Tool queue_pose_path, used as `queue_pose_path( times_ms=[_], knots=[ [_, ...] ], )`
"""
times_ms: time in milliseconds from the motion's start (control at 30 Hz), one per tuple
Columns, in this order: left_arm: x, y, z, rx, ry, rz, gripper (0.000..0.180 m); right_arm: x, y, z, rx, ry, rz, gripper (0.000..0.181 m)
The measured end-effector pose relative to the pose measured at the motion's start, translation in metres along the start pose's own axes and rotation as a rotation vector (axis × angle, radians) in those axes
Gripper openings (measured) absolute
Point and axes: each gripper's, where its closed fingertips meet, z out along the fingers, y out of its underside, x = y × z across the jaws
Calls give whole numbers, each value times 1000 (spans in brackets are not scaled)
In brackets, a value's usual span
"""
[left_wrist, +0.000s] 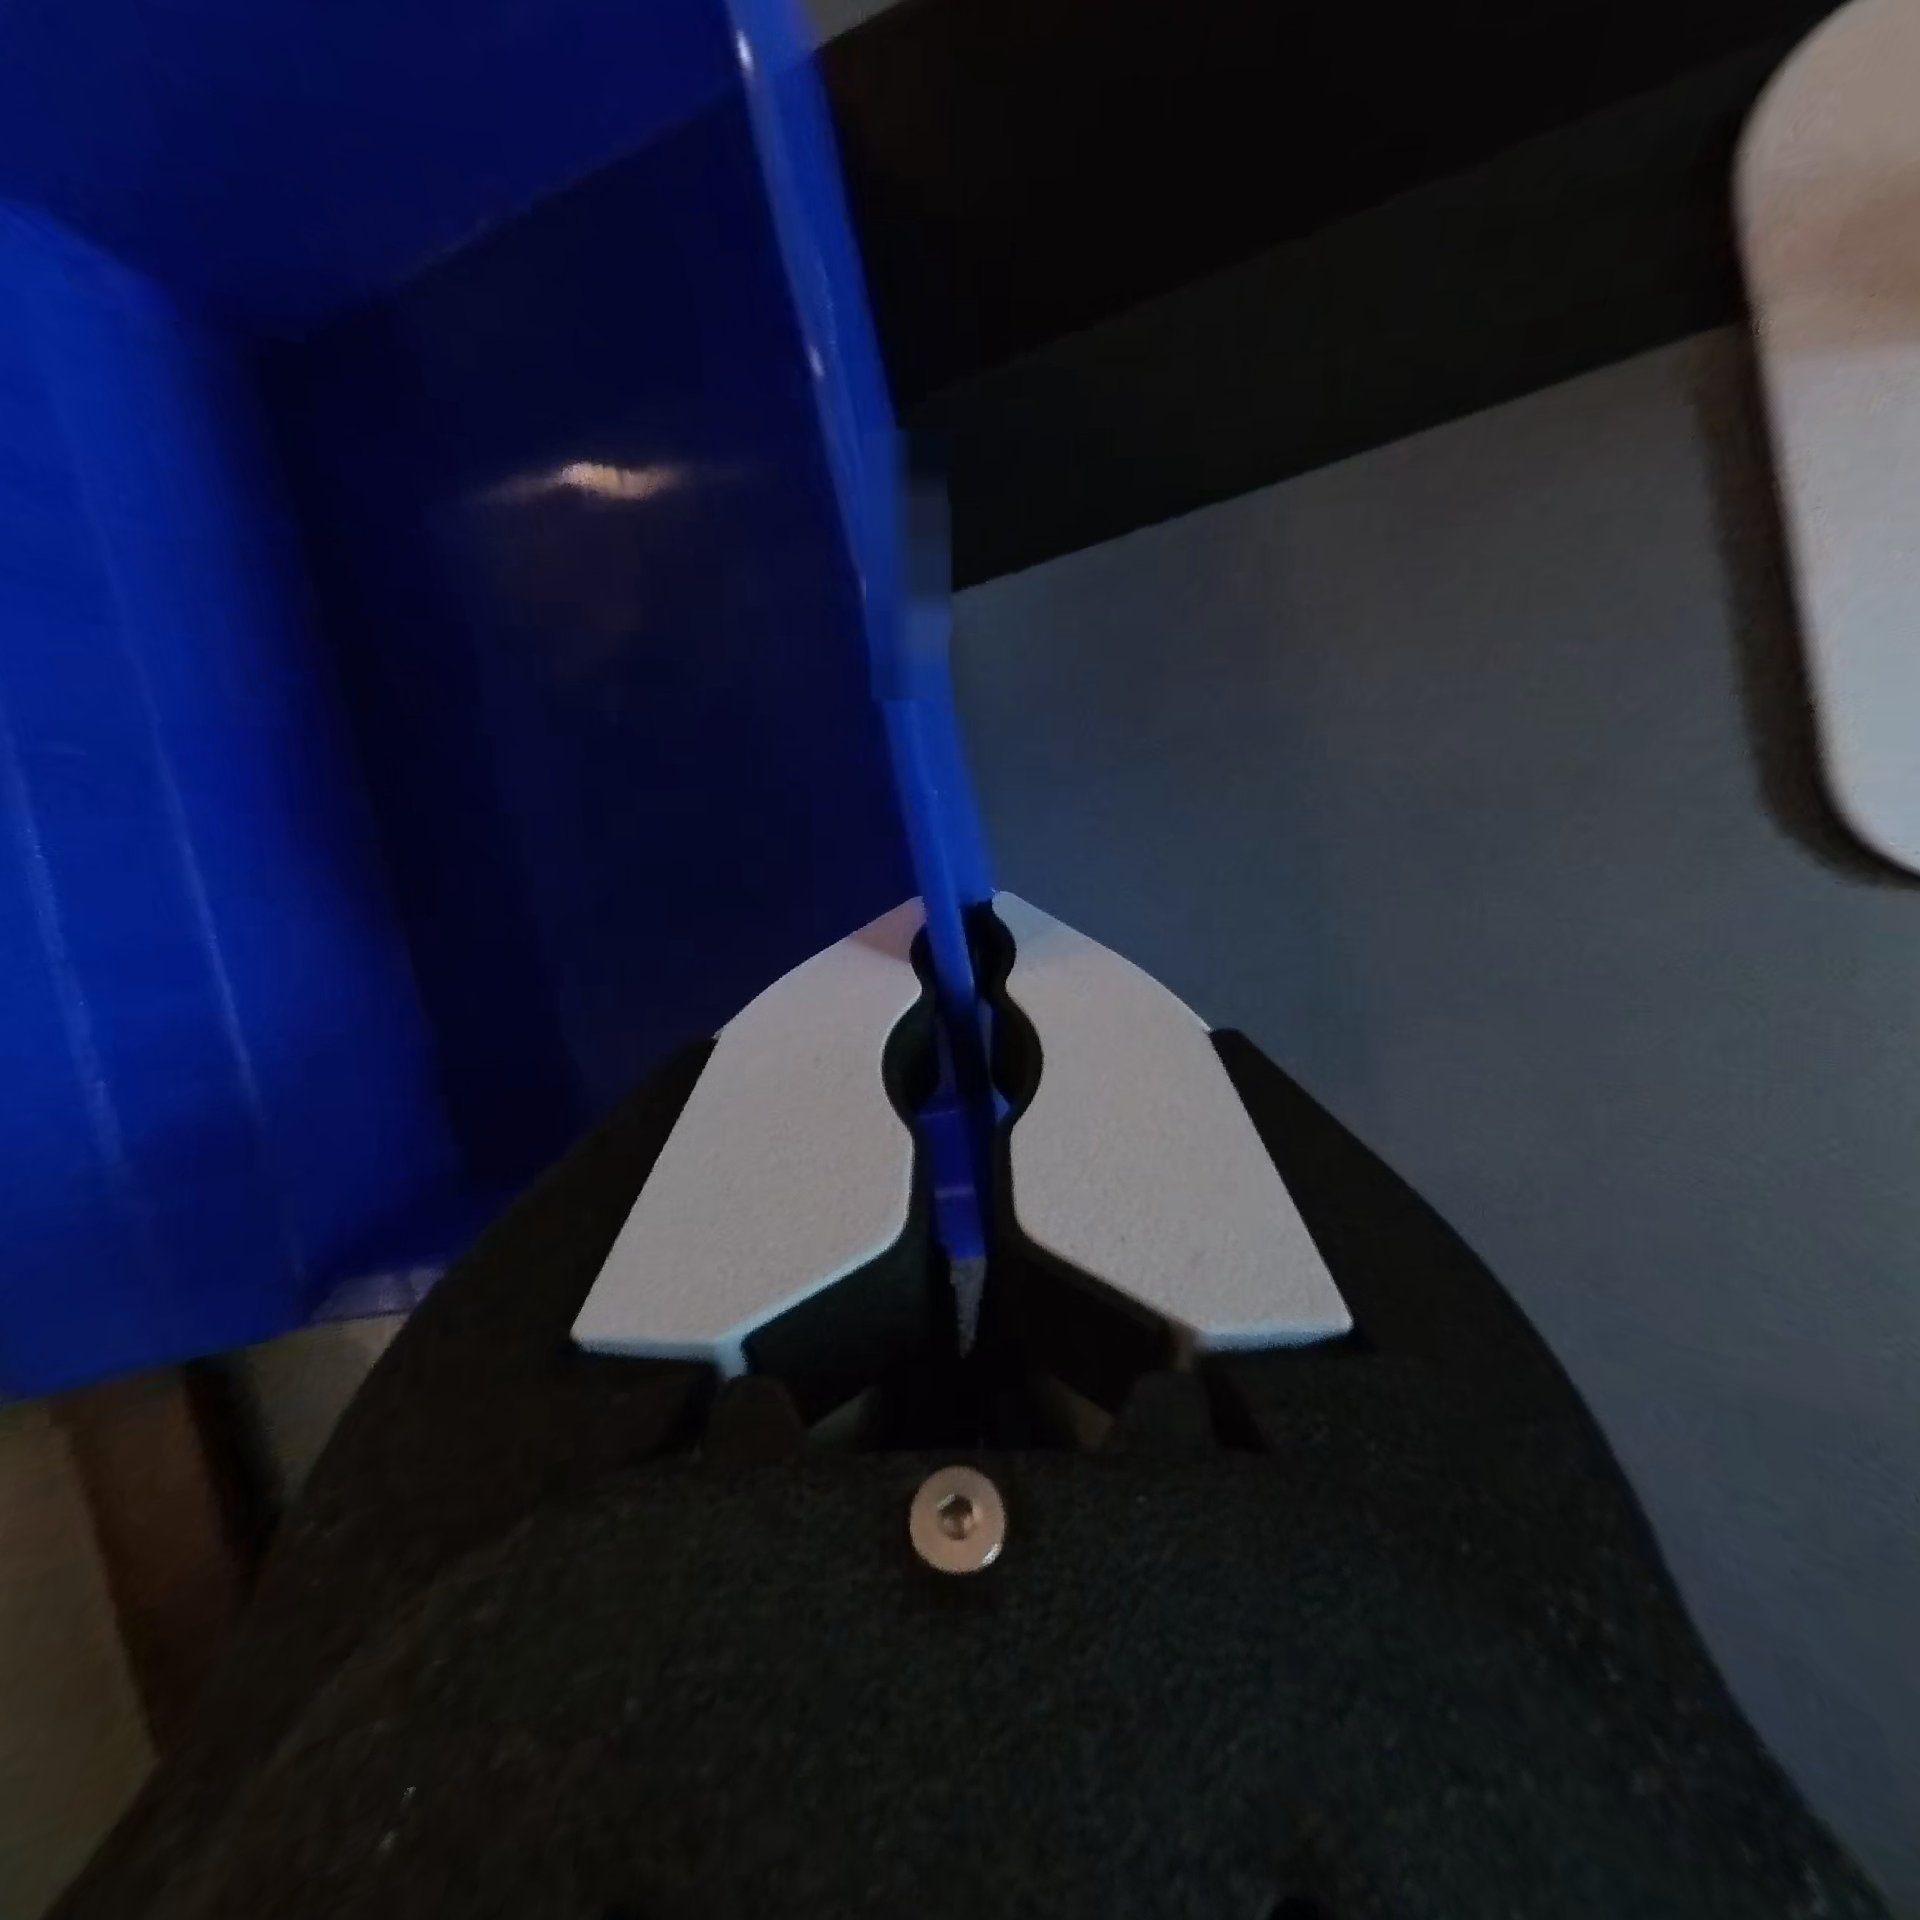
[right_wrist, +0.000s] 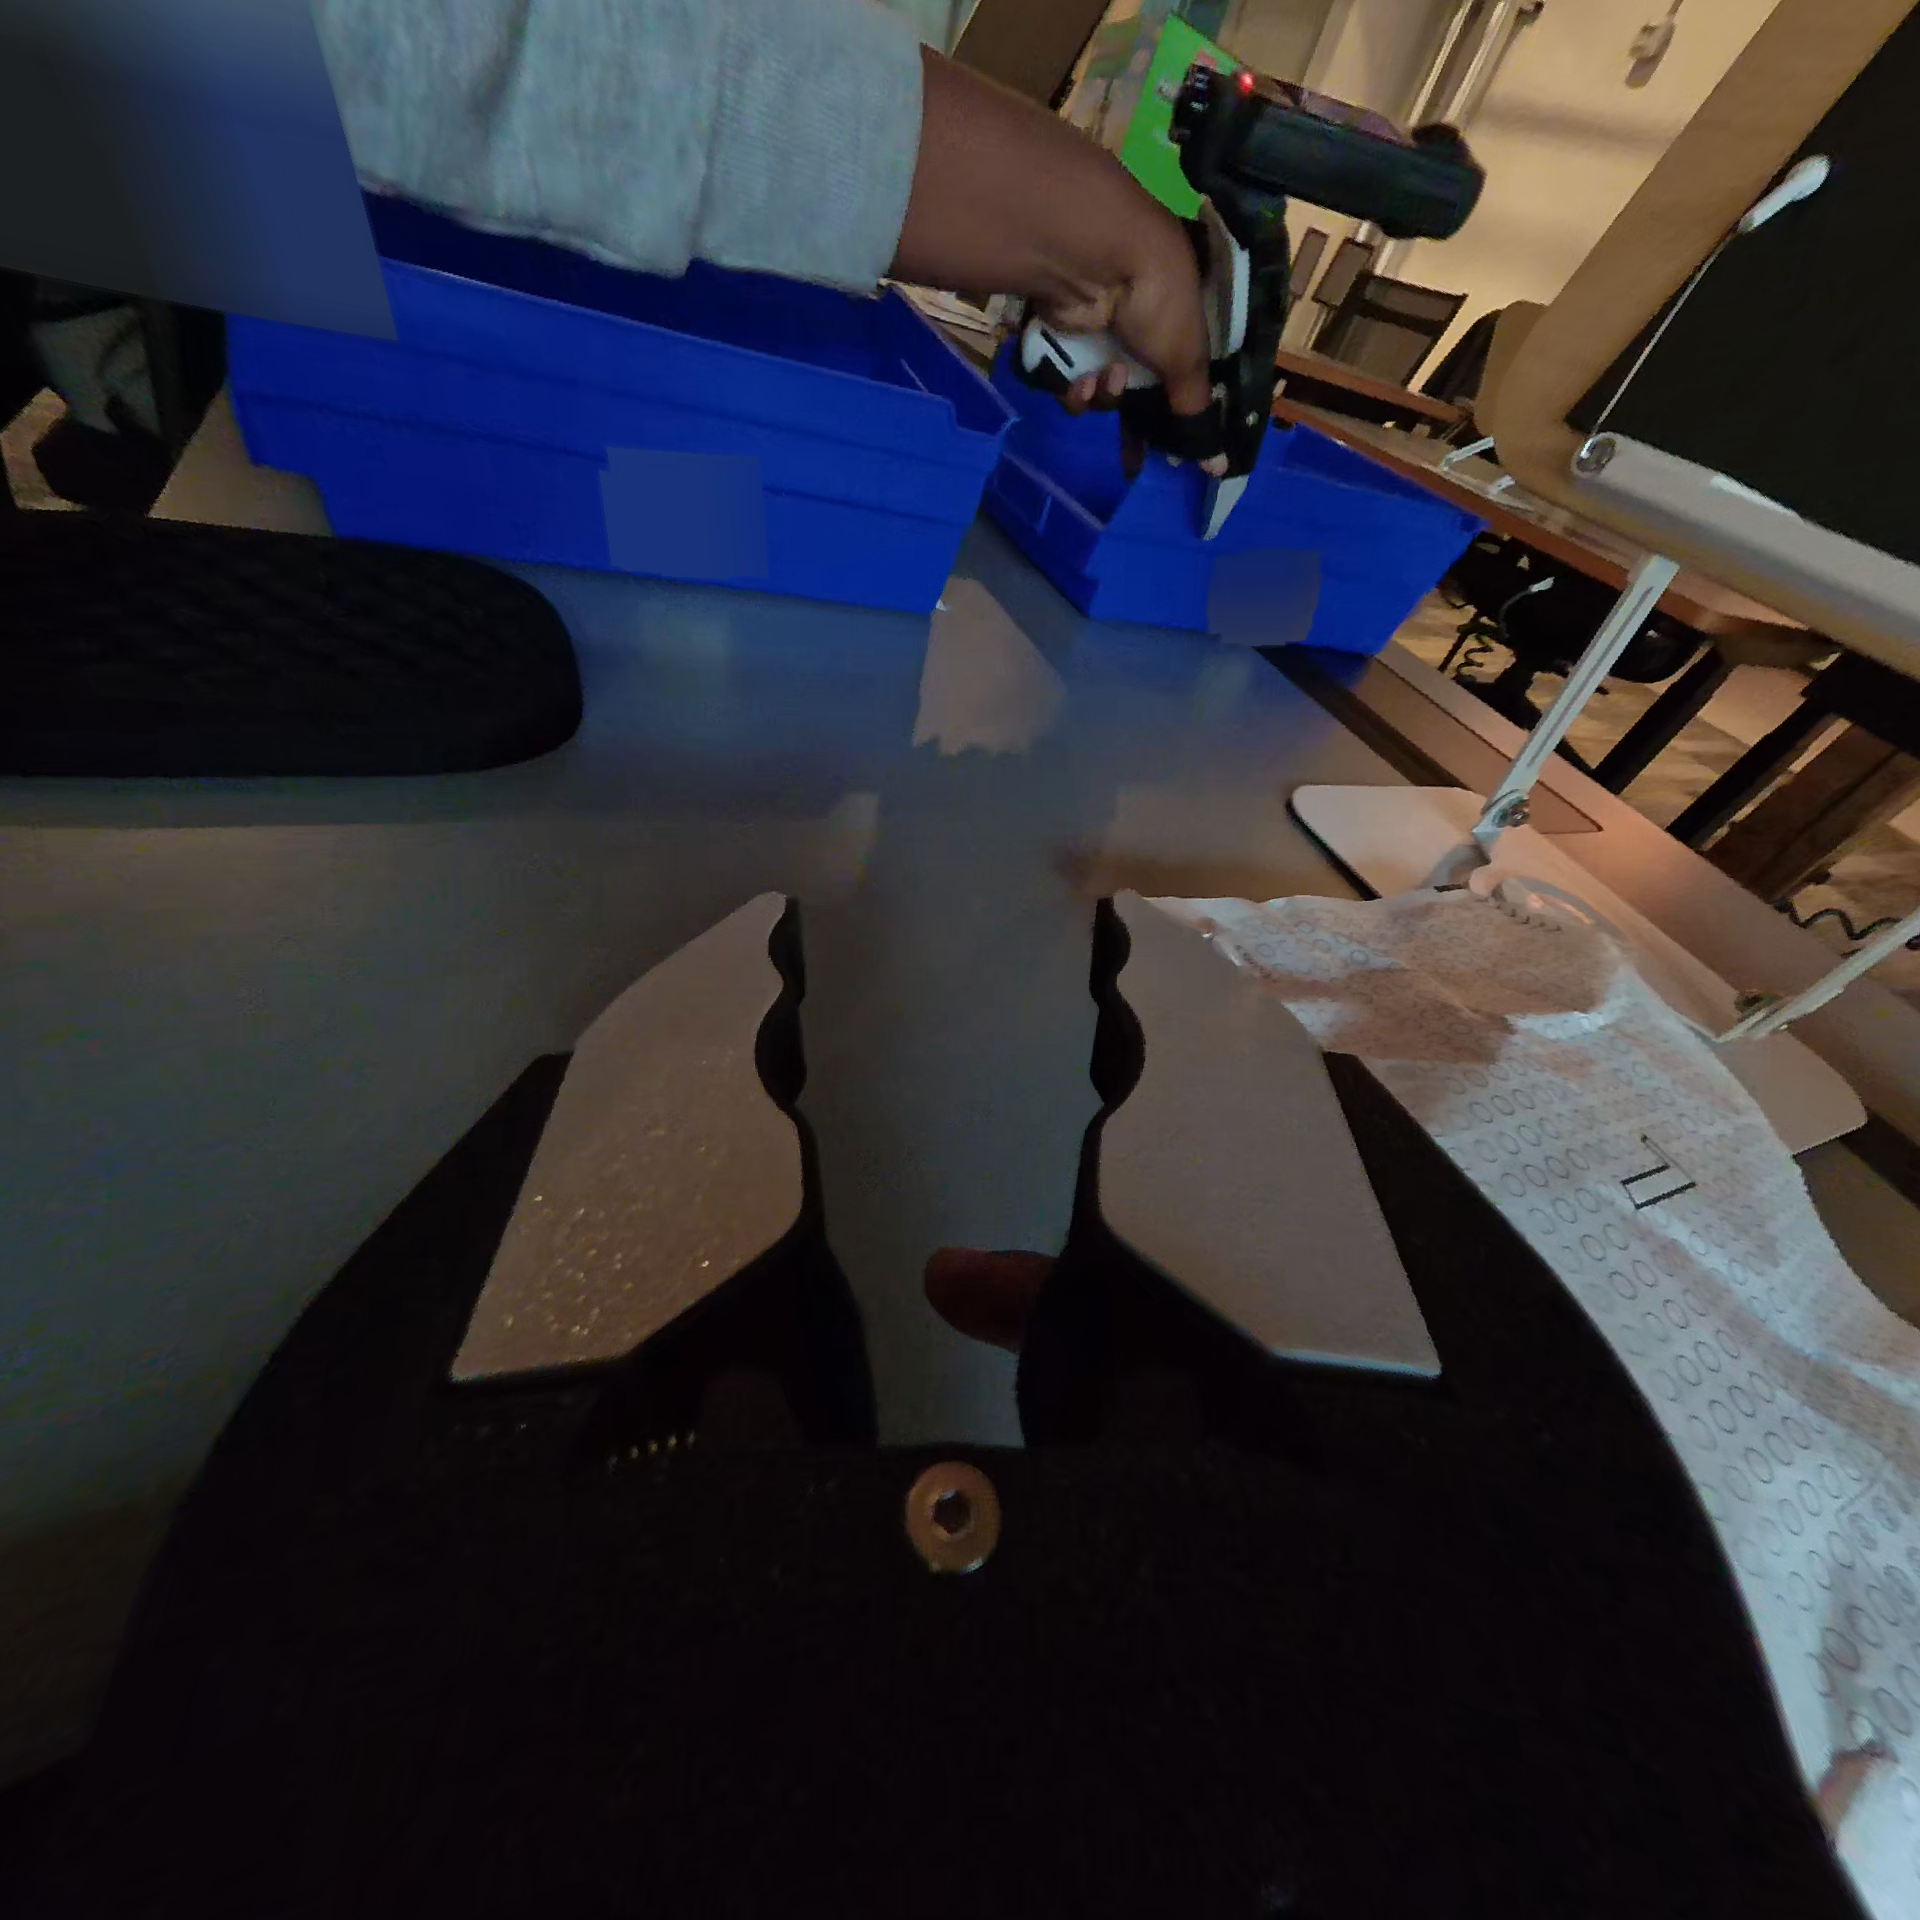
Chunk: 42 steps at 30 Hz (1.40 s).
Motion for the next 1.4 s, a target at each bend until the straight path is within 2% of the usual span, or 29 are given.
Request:
queue_pose_path(
  times_ms=[400,800,933,1067,1167,1300,1400],
  knots=[
    [61,-2,-18,39,34,-21,4,-7,1,1,-14,-6,-74,50],
    [114,-7,-31,126,193,-184,11,-6,1,1,-13,0,-69,50],
    [129,-12,-39,166,317,-234,22,-6,4,2,-27,-3,-73,49],
    [114,-22,-71,269,292,-229,70,0,6,1,-21,-4,-15,49],
    [99,-17,-109,321,262,-145,91,5,7,-2,-11,3,42,49],
    [68,15,-174,391,223,16,92,-1,-5,3,-26,-53,112,56],
    [25,68,-214,370,132,137,89,-18,-29,16,-46,-152,60,63]
  ],
)
